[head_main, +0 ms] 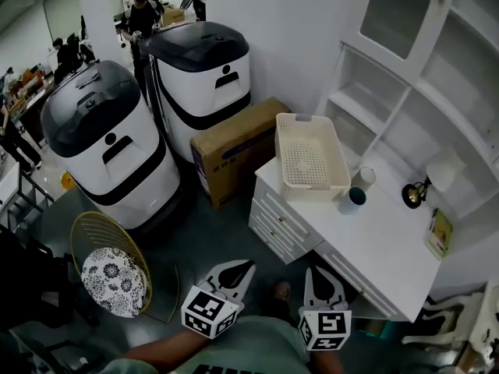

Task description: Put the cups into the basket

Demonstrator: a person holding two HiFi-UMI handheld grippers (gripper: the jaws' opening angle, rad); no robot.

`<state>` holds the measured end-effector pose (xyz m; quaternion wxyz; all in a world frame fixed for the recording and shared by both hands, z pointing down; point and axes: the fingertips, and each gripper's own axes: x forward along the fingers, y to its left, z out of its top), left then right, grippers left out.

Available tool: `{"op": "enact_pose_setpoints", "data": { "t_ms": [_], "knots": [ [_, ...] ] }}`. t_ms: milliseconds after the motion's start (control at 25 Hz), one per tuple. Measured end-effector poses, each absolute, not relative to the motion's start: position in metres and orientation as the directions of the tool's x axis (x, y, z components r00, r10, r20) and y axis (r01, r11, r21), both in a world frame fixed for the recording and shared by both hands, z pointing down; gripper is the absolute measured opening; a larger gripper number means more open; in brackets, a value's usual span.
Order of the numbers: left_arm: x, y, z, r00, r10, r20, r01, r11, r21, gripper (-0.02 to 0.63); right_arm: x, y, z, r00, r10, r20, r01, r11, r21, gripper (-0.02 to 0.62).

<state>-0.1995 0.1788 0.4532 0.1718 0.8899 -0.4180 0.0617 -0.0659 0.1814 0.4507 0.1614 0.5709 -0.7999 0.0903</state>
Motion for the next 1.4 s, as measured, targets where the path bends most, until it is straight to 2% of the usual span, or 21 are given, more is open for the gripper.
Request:
{"op": "enact_pose_setpoints", "data": {
  "t_ms": [800, 1400],
  "knots": [
    [-0.095, 0.059, 0.453, 0.647, -0.703, 0.295, -0.763, -0.596, 0.252, 0.003, 0.035, 0.064, 0.462, -0.295, -0.865, 0.406, -0.945, 0.326, 0.007, 0.014],
    [-0.019, -0.009, 0.432, 0.624, -0.737, 0.26, -0.782, -0.595, 0.186, 0.003, 0.108, 0.0, 0.45, -0.315, -0.876, 0.364, -0.938, 0.347, 0.022, 0.014]
  ]
}}
